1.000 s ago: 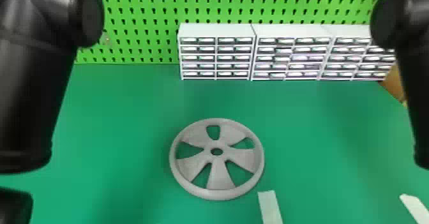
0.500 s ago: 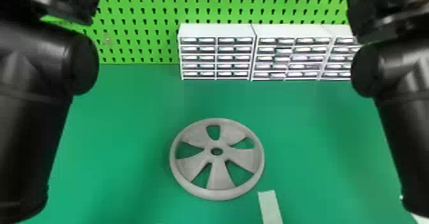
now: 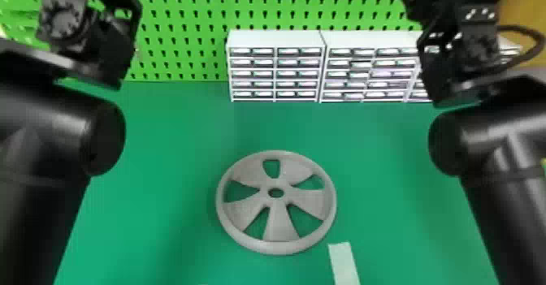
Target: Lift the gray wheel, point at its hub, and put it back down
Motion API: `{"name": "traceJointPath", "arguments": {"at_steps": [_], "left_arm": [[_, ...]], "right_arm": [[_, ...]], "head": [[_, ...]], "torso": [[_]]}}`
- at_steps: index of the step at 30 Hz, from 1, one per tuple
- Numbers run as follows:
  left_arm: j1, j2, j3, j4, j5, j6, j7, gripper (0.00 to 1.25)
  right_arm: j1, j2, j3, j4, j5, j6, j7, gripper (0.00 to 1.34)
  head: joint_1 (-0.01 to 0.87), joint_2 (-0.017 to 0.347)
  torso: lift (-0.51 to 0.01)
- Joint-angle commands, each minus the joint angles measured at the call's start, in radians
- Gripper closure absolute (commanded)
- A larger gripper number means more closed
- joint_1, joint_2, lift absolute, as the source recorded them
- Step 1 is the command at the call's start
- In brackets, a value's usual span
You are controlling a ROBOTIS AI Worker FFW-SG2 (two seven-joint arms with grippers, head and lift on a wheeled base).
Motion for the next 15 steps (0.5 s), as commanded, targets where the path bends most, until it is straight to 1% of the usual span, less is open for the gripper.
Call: {"name": "traceJointPath", "arguments": {"at_steps": [1,6,9,15], "left_arm": [[0.045,0.003,0.004,-0.030,0.004,0.028,-0.002,0.08],[0.085,0.008,-0.017,-0.042,-0.044,0.033,-0.002,0.08],[0.120,0.008,-0.028,-0.042,-0.048,0.056,-0.002,0.08],[0.166,0.006,-0.025,-0.040,-0.056,0.057,-0.002,0.08]], "right_arm": [[0.042,0.017,-0.001,-0.009,0.005,0.000,0.000,0.08],[0.080,0.030,-0.007,-0.034,0.010,0.000,0.000,0.08],[0.114,0.036,-0.007,-0.044,0.010,0.000,0.000,0.08],[0.169,0.046,-0.010,-0.048,0.019,0.003,0.000,0.08]], "head": [[0.692,0.048],[0.692,0.048],[0.692,0.048],[0.692,0.048]], "torso": [[-0.088],[-0.088],[-0.088],[-0.088]]}}
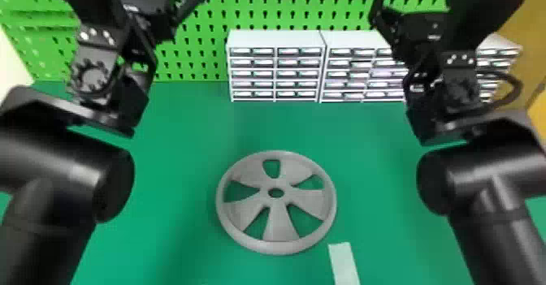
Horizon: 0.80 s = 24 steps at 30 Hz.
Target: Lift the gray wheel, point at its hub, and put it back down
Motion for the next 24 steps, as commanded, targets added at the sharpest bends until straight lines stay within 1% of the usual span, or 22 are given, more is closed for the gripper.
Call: {"name": "traceJointPath", "arguments": {"at_steps": [1,5,8,10,14,19,24], "left_arm": [[0.038,-0.001,0.005,0.004,-0.004,0.004,-0.003,0.08],[0.061,-0.006,0.011,0.030,0.010,0.004,-0.009,0.08],[0.075,-0.018,0.023,0.054,0.026,0.002,-0.021,0.08],[0.078,-0.027,0.034,0.073,0.033,0.002,-0.040,0.08],[0.093,-0.038,0.060,0.106,0.036,-0.025,-0.072,0.08],[0.111,-0.047,0.081,0.155,0.046,-0.044,-0.095,0.08],[0.124,-0.065,0.114,0.200,0.049,-0.048,-0.133,0.08]], "right_arm": [[0.048,0.012,-0.008,-0.002,0.009,0.003,0.000,0.08],[0.085,0.021,-0.017,0.000,0.009,0.003,0.002,0.08],[0.099,0.023,-0.017,0.008,0.008,0.007,0.002,0.08],[0.103,0.021,-0.015,0.017,-0.015,0.018,0.005,0.08],[0.100,0.024,-0.011,0.057,-0.023,0.018,0.012,0.08],[0.095,0.038,-0.023,0.126,-0.032,0.018,0.044,0.08],[0.095,0.046,-0.034,0.181,-0.038,0.018,0.067,0.08]], "head": [[0.692,0.048],[0.692,0.048],[0.692,0.048],[0.692,0.048],[0.692,0.048],[0.692,0.048],[0.692,0.048]], "torso": [[-0.088],[-0.088],[-0.088],[-0.088],[-0.088],[-0.088],[-0.088]]}}
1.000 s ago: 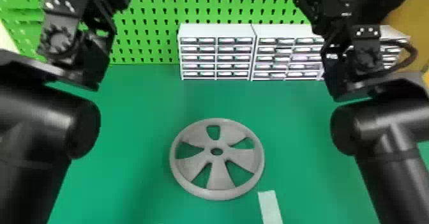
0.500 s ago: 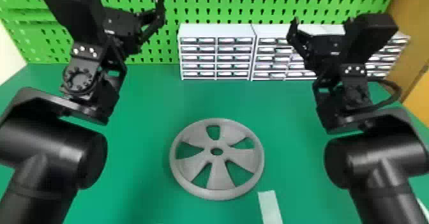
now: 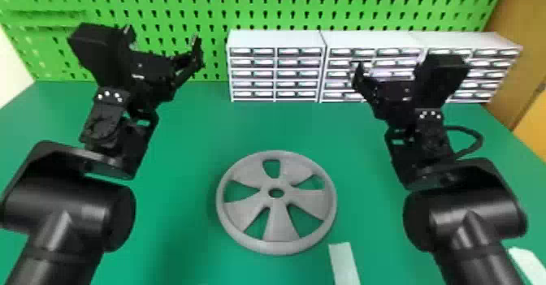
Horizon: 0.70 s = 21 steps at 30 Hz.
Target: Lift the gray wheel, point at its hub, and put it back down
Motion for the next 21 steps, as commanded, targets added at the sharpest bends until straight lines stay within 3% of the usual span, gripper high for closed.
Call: {"name": "traceJointPath", "arguments": {"at_steps": [1,21], "left_arm": [[0.011,-0.017,0.030,0.043,0.002,-0.004,-0.029,0.08],[0.037,-0.031,0.053,0.172,0.067,-0.002,-0.064,0.08]], "right_arm": [[-0.001,0.006,-0.010,0.051,-0.004,0.000,0.009,0.08],[0.001,0.019,-0.016,0.152,0.021,0.029,0.011,0.08]], "head": [[0.692,0.048],[0.692,0.048]], "torso": [[-0.088],[-0.088]]}}
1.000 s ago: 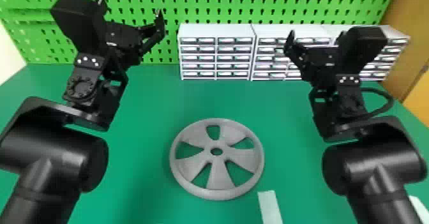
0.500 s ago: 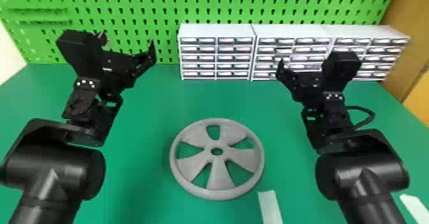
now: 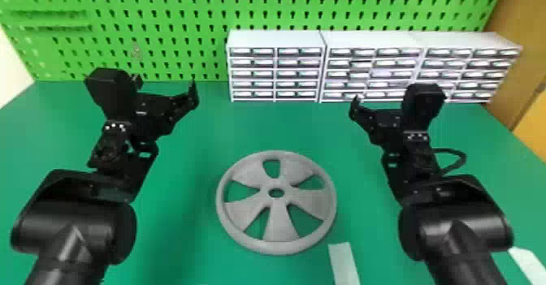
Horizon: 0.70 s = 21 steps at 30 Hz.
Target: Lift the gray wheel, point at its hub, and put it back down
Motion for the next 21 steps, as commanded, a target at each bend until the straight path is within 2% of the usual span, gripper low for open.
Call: {"name": "traceJointPath", "arguments": {"at_steps": [1,9,12,16,21], "left_arm": [[0.008,-0.001,0.005,0.010,0.004,0.000,0.000,0.08],[0.011,-0.006,0.010,0.042,-0.015,-0.028,0.000,0.08],[0.010,-0.017,0.018,0.048,-0.035,-0.045,0.000,0.08],[0.011,-0.046,0.044,0.057,-0.065,-0.078,0.000,0.08],[0.008,-0.047,0.042,0.059,-0.073,-0.084,0.000,0.08]], "right_arm": [[-0.001,0.002,0.009,0.012,-0.001,0.009,0.000,0.08],[0.000,-0.002,0.009,0.012,0.001,0.008,0.000,0.08],[0.003,-0.002,0.006,0.010,0.001,0.008,0.000,0.08],[0.003,-0.005,0.011,0.010,0.001,0.008,0.000,0.08],[0.003,-0.008,0.012,0.006,-0.001,0.006,0.000,0.08]], "head": [[0.692,0.048],[0.692,0.048],[0.692,0.048],[0.692,0.048],[0.692,0.048]], "torso": [[-0.088],[-0.088],[-0.088],[-0.088],[-0.088]]}}
